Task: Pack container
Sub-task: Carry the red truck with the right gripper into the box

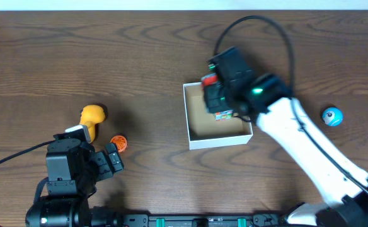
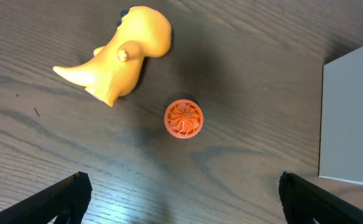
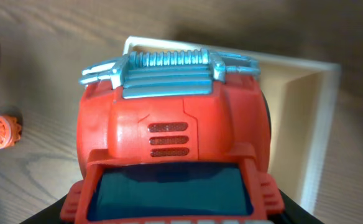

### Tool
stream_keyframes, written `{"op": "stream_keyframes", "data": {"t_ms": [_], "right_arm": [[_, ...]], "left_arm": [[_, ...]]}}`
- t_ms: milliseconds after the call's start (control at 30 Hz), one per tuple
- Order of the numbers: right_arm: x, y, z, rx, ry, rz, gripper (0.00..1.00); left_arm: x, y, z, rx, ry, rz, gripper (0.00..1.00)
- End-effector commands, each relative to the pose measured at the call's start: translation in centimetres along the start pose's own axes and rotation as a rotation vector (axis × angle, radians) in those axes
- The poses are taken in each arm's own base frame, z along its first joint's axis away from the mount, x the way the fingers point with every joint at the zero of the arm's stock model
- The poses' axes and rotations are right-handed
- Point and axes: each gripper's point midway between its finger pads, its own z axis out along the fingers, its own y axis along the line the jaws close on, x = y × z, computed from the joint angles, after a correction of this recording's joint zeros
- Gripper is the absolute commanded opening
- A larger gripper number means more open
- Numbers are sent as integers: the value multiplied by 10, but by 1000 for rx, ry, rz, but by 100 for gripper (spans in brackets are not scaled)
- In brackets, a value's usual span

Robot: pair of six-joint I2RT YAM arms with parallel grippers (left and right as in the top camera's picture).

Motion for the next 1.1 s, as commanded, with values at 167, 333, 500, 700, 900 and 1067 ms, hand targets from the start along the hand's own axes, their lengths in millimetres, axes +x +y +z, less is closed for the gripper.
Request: {"op": "stream_keyframes", "data": {"t_ms": [167,333,500,700,900,1067], "right_arm": [[28,8,66,107,140,84,1],[39,5,92,137,195,78,1],[41,6,107,138,209,71,1],[39,7,115,133,205,62,1],[39,4,128,142,206,73,13],[37,-10,136,190,199,103,19]], "left_arm": [[-5,-1,-4,2,-16,-4,98],[-5,-1,-4,2,-16,-4,98],[-5,-1,-4,2,-16,-4,98],[-5,-1,-4,2,-16,-4,98],[-5,-1,-4,2,-16,-4,98],[-5,-1,-4,2,-15,-4,98]]}}
